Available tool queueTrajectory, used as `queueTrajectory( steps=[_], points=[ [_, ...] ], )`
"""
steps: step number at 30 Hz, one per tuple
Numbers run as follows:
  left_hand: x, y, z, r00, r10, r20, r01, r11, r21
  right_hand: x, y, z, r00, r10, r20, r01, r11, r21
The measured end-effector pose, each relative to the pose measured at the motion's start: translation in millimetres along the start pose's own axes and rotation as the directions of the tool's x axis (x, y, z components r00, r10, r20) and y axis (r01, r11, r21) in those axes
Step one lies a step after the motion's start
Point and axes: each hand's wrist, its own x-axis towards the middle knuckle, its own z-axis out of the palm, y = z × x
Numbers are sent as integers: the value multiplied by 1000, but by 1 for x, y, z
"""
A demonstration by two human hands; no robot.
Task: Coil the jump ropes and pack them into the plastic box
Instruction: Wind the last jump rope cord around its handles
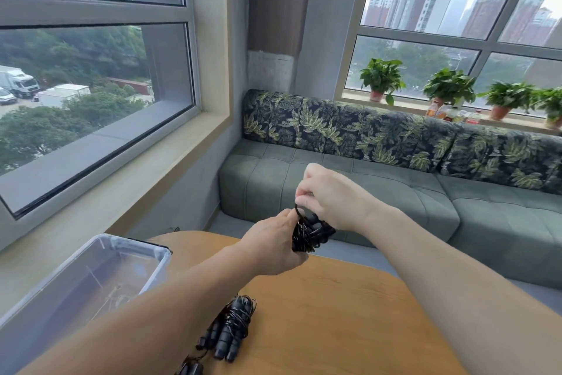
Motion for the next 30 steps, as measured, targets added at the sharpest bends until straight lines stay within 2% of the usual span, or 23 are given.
queueTrajectory(
  steps=[2,4,5,6,7,8,9,11,12,14,16,18,22,26,28,30],
  points=[
    [-3,4,2,996,-90,7,89,972,-218,3,8,7,997,72,12,-73,989,126],
    [-6,7,6,977,-214,23,201,871,-447,1,15,13,973,216,-81,-179,928,326],
    [-6,6,8,964,-265,27,240,821,-519,-3,18,17,929,333,-162,-238,872,428],
    [-6,5,9,949,-315,27,271,767,-581,-9,19,22,854,468,-228,-301,801,518],
    [-6,3,9,932,-363,15,291,722,-628,-16,18,29,767,599,-230,-374,708,598],
    [-7,3,8,912,-411,-1,306,682,-664,-23,14,37,704,696,-144,-439,585,682],
    [-7,3,8,895,-446,-9,317,650,-690,-29,9,45,687,727,11,-481,443,757],
    [-8,5,7,880,-475,6,327,596,-733,-32,-5,64,711,634,304,-502,156,851],
    [-8,8,8,877,-480,29,334,564,-755,-30,-10,71,735,587,338,-477,93,874],
    [-9,11,8,875,-480,66,330,492,-805,-24,-11,81,764,571,300,-440,121,890],
    [-8,8,7,841,-530,108,342,367,-865,-17,-7,86,775,577,257,-414,156,897],
    [-10,11,6,798,-591,119,347,289,-892,-13,0,90,787,566,243,-395,161,904],
    [-24,0,15,723,-689,53,372,323,-870,-5,0,111,821,503,271,-417,204,885],
    [-48,-20,21,630,-776,25,383,283,-879,6,-25,129,844,429,322,-429,178,886],
    [-62,-31,18,593,-805,-17,354,279,-893,15,-40,133,871,363,331,-416,187,890],
    [-72,-39,14,537,-844,-18,327,228,-917,25,-55,136,890,303,341,-415,226,881]
  ],
)
